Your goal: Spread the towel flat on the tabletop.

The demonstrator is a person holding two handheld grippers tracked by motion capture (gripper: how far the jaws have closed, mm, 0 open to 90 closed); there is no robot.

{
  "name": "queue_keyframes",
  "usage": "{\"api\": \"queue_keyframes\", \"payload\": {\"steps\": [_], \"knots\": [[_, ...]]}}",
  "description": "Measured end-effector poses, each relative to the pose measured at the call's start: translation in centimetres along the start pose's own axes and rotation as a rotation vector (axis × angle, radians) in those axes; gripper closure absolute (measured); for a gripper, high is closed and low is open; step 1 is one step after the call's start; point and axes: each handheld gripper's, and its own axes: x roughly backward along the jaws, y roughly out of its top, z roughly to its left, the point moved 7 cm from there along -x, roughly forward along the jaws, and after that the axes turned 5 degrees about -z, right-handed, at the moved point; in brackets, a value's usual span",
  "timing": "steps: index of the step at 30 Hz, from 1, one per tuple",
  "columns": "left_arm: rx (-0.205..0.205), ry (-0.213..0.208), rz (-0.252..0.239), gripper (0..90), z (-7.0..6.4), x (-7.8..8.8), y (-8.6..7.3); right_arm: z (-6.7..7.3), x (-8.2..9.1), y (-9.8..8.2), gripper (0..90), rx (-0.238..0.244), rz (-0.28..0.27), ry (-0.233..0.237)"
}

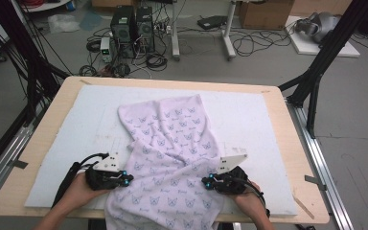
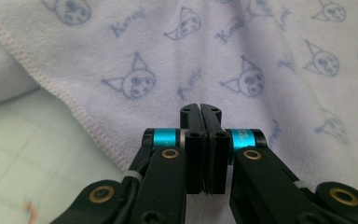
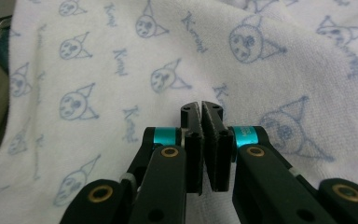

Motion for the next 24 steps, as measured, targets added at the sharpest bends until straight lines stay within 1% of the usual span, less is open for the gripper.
{"api": "queue_keyframes", "payload": {"steps": [2, 3, 4, 5, 7, 8, 9, 10, 11, 12, 14, 15, 16, 17, 18, 19, 20, 21, 22, 23, 24], "knots": [[-0.003, 0.002, 0.007, 88.2, -0.6, 0.8, -0.5, 0.6, 0.1, 0.0, 87.5, 0.006, 0.004, 0.014], [-0.006, -0.008, 0.007, 88.2, -1.0, 1.2, -0.7, 0.9, 0.1, 0.0, 87.6, 0.014, 0.003, 0.020], [-0.008, -0.013, -0.003, 88.2, -1.4, 1.8, -0.8, 1.2, 0.1, -0.1, 87.6, 0.015, 0.006, 0.027], [-0.012, -0.026, -0.010, 88.2, -2.0, 2.4, -0.9, 1.6, 0.2, 0.0, 87.6, 0.017, 0.002, 0.037], [-0.019, -0.048, -0.049, 87.7, -2.9, 3.7, -0.6, 2.6, 0.7, 0.3, 87.5, 0.034, -0.016, 0.053], [-0.020, -0.046, -0.073, 86.4, -3.1, 4.2, -0.4, 3.0, 1.1, 0.6, 86.8, 0.042, -0.035, 0.051], [-0.013, -0.025, -0.086, 80.1, -3.0, 4.6, -0.1, 3.0, 1.5, 0.8, 84.7, 0.050, -0.056, 0.041], [-0.015, -0.004, -0.086, 71.0, -2.7, 4.8, 0.1, 2.9, 1.8, 1.1, 81.0, 0.049, -0.073, 0.037], [-0.011, 0.007, -0.100, 68.1, -2.3, 4.7, 0.4, 2.6, 2.0, 1.3, 76.9, 0.053, -0.074, 0.020], [-0.006, 0.016, -0.105, 65.9, -1.8, 4.5, 0.7, 2.1, 2.0, 1.4, 75.5, 0.064, -0.060, 0.000], [0.008, 0.035, -0.106, 61.0, -0.8, 3.5, 1.1, 1.2, 1.7, 1.5, 70.1, 0.068, -0.042, -0.018], [0.006, 0.041, -0.091, 60.4, -0.4, 2.8, 1.2, 0.7, 1.5, 1.4, 69.2, 0.062, -0.039, -0.026], [0.005, 0.051, -0.070, 60.0, 0.1, 2.1, 1.1, 0.3, 1.2, 1.3, 67.4, 0.051, -0.039, -0.021], [0.020, 0.056, -0.057, 59.8, 0.5, 1.3, 1.0, -0.1, 0.9, 1.1, 65.7, 0.040, -0.034, -0.027], [0.023, 0.058, -0.032, 60.4, 0.8, 0.5, 0.8, -0.4, 0.7, 0.8, 64.8, 0.024, -0.027, -0.026], [0.022, 0.058, -0.001, 63.7, 1.0, -0.2, 0.4, -0.6, 0.5, 0.5, 64.8, 0.011, -0.017, -0.024], [0.018, 0.053, -0.003, 70.2, 1.1, -0.5, 0.3, -0.7, 0.4, 0.2, 64.8, 0.006, -0.006, -0.025], [0.028, 0.042, -0.015, 74.7, 1.1, -0.5, 0.3, -0.8, 0.3, 0.0, 65.0, 0.006, 0.004, -0.030], [0.037, 0.038, -0.019, 84.7, 1.0, -0.5, 0.3, -0.8, 0.3, -0.2, 64.9, 0.005, 0.003, -0.036], [0.025, 0.049, -0.009, 87.2, 0.9, -0.4, 0.3, -0.7, 0.3, -0.2, 64.9, -0.001, -0.004, -0.035], [0.015, 0.050, 0.003, 87.7, 0.7, -0.2, 0.2, -0.8, 0.3, -0.2, 65.0, -0.004, -0.009, -0.032]]}}
